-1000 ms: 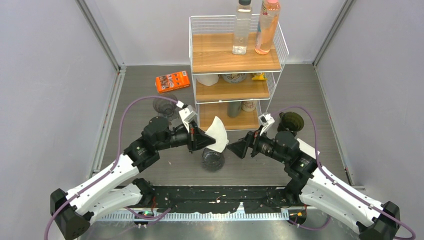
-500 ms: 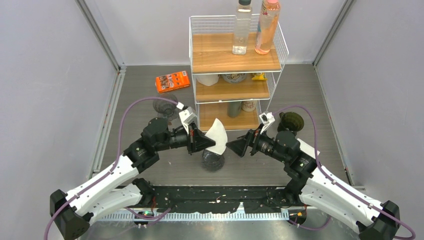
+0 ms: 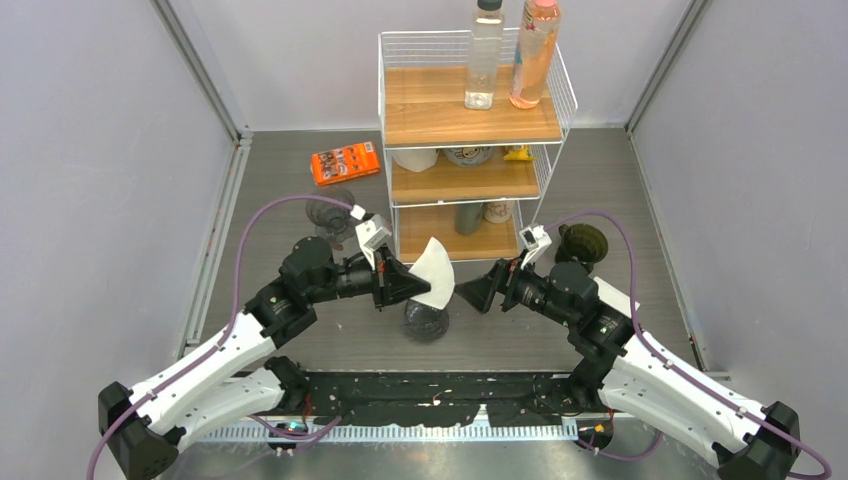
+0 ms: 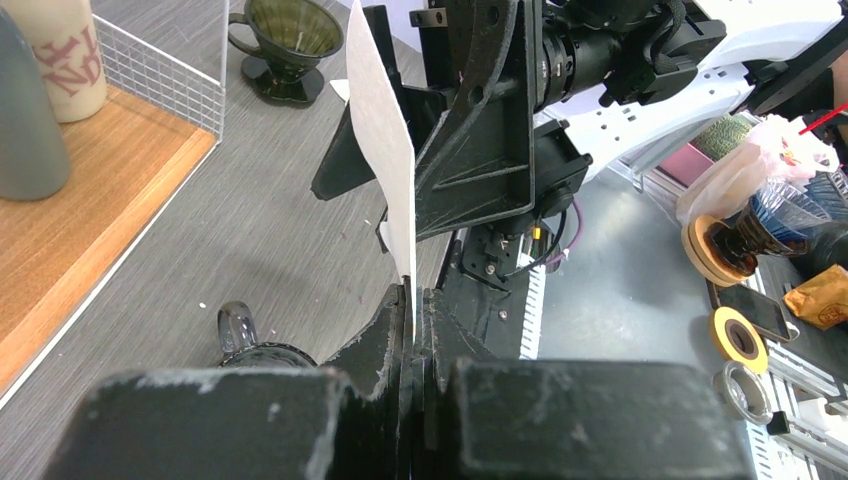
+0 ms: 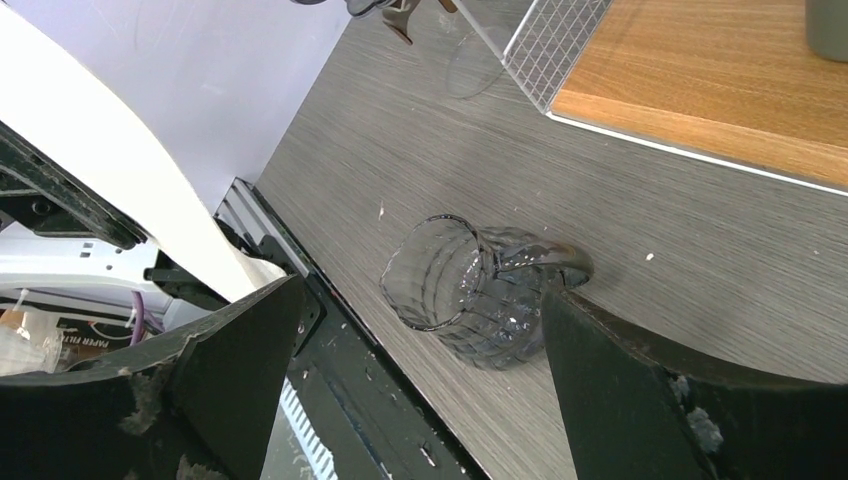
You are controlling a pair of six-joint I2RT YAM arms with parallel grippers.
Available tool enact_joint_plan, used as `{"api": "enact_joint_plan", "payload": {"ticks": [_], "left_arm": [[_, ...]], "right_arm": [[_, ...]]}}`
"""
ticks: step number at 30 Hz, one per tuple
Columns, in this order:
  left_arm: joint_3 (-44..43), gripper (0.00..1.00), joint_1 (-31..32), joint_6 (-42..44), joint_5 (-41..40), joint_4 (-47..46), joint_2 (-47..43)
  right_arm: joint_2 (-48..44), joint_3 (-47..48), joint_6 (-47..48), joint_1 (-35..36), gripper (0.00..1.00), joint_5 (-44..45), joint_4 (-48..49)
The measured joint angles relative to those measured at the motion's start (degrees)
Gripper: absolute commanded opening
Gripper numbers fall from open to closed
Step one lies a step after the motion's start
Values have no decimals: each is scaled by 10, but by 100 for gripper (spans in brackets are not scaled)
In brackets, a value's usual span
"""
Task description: Place the coffee filter in the dripper
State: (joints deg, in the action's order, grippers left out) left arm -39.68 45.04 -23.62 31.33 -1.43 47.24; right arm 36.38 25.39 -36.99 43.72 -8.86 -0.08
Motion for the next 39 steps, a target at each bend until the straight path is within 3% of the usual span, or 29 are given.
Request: {"api": "enact_joint_plan", "payload": {"ticks": [17,39], "left_arm": [[2,0,0,-4,4,-3,0],[2,0,0,-14,2,-3,3]], "right_arm": [[0,9,0,0,96,-37,3],[-4,62,11,0,95,1,-114]]}}
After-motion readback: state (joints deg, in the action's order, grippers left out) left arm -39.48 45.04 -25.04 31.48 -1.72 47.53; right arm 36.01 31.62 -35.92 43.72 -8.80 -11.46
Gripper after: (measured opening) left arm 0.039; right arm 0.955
